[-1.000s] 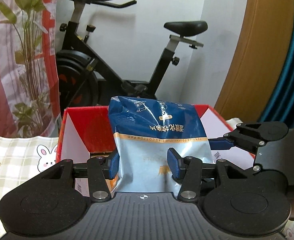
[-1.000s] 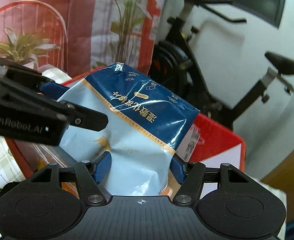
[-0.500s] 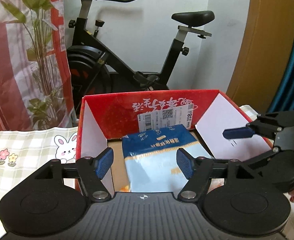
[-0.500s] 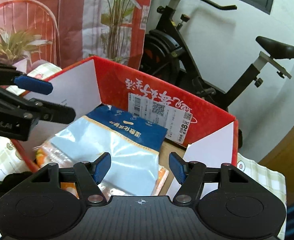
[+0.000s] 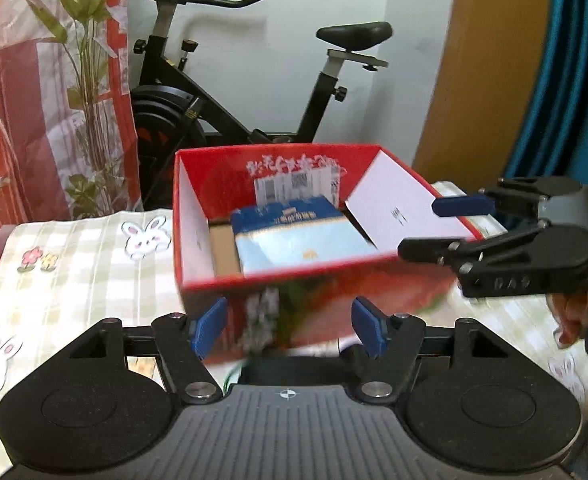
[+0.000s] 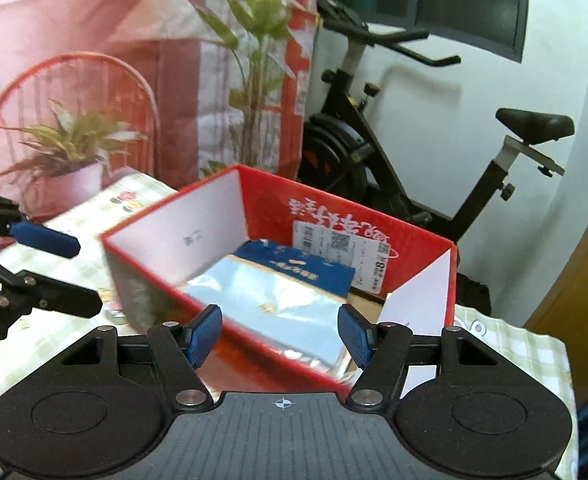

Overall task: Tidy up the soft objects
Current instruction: 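Open the right gripper to drop the bag into the box, then move the right tool down to the white pouch on the table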

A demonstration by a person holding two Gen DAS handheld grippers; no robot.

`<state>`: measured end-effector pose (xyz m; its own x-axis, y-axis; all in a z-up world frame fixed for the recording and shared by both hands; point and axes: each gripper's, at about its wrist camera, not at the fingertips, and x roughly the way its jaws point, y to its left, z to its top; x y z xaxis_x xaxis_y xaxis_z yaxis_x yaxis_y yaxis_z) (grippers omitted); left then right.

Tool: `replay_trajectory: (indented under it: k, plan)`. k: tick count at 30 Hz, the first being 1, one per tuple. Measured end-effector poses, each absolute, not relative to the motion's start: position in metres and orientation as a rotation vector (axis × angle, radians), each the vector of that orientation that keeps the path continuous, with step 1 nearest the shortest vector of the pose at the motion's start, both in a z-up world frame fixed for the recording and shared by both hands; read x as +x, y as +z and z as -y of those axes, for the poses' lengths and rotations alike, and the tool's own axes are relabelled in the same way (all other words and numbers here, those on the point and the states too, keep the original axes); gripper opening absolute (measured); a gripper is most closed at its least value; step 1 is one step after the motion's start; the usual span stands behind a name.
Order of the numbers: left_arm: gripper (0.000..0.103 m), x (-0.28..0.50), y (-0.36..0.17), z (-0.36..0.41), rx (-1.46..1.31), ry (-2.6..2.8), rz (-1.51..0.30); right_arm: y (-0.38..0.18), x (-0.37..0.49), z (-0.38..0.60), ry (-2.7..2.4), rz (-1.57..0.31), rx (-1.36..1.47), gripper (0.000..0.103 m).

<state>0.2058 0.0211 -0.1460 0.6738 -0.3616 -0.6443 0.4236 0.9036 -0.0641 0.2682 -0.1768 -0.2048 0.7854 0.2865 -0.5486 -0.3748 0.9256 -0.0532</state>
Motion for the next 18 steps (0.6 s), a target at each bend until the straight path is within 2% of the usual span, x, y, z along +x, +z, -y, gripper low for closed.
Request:
replay_trajectory:
  k: [6, 13, 18]
  plan:
    - [0.071, 0.153, -0.162, -0.038, 0.088, -0.434, -0.693, -0.224, 0.208, 0.171, 0.398, -0.568, -0.11, 0.062]
    - [0.071, 0.108, -0.196, -0.041, 0.056, -0.375, -0.68, -0.274, 0.153, 0.143, 0.428, -0.624, -0.125, 0.072]
    - [0.071, 0.092, -0.212, -0.048, -0.013, -0.333, -0.681, -0.29, 0.124, 0.135, 0.464, -0.611, -0.145, 0.079]
